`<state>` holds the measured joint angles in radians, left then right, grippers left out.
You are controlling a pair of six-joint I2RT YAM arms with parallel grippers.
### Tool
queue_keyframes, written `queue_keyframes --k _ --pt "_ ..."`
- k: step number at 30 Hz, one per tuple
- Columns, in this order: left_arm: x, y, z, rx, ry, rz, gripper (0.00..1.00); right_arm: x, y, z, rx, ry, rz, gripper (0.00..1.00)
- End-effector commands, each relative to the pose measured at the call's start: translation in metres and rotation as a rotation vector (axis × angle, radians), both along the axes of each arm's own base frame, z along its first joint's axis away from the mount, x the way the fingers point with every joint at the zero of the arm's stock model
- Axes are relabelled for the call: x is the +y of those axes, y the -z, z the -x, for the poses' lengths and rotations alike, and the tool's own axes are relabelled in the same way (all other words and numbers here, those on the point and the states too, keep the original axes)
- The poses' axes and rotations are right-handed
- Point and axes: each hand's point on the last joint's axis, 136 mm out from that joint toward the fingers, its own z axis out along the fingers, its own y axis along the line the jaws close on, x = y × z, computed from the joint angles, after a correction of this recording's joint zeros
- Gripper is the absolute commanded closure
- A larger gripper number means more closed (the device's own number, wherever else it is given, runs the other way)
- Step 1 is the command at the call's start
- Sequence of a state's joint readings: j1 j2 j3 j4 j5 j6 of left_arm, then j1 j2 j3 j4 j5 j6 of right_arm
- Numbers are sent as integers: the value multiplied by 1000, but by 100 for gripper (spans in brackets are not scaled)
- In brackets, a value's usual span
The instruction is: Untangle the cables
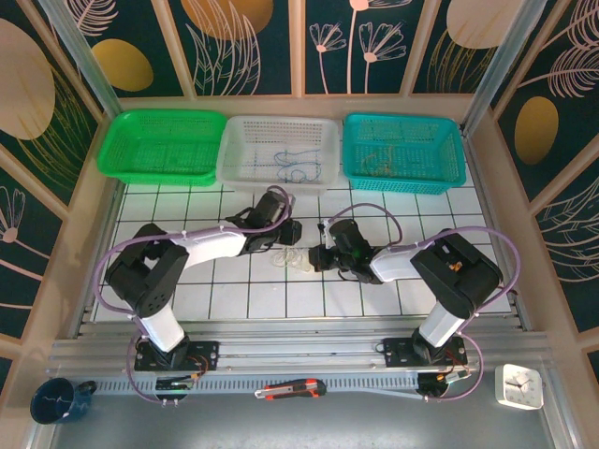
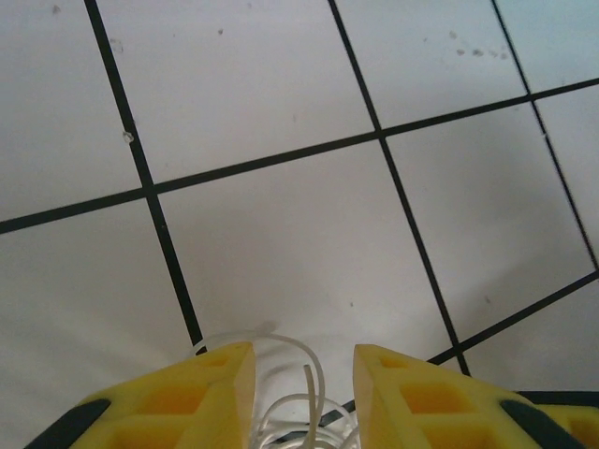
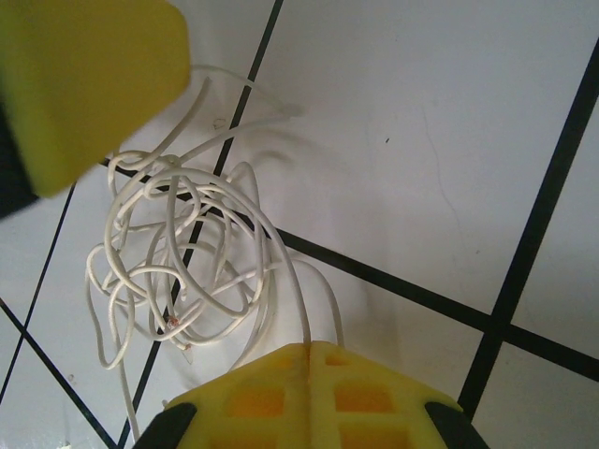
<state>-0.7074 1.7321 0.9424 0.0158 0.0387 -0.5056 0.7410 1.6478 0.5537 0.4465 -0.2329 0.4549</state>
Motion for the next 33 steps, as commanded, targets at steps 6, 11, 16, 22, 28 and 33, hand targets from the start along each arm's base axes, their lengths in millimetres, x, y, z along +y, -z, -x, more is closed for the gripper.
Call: queue_keyframes --k 6,11,16,22,28,33 --pt "-6 6 -4 8 20 -41 68 7 -5 -6 -23 6 -19 100" --pt "-8 9 -4 9 27 -50 68 7 -5 -6 -23 6 -19 100" --pt "-8 12 -5 11 28 -56 75 8 -5 -6 -24 6 -20 100" --pt "-7 16 -2 21 31 -65 75 8 -6 -7 -24 5 -21 100" --pt "-3 19 1 28 27 -74 74 9 -6 -7 -27 4 -21 100" --pt "-2 19 3 31 27 -72 84 9 -7 -8 -27 4 -21 100"
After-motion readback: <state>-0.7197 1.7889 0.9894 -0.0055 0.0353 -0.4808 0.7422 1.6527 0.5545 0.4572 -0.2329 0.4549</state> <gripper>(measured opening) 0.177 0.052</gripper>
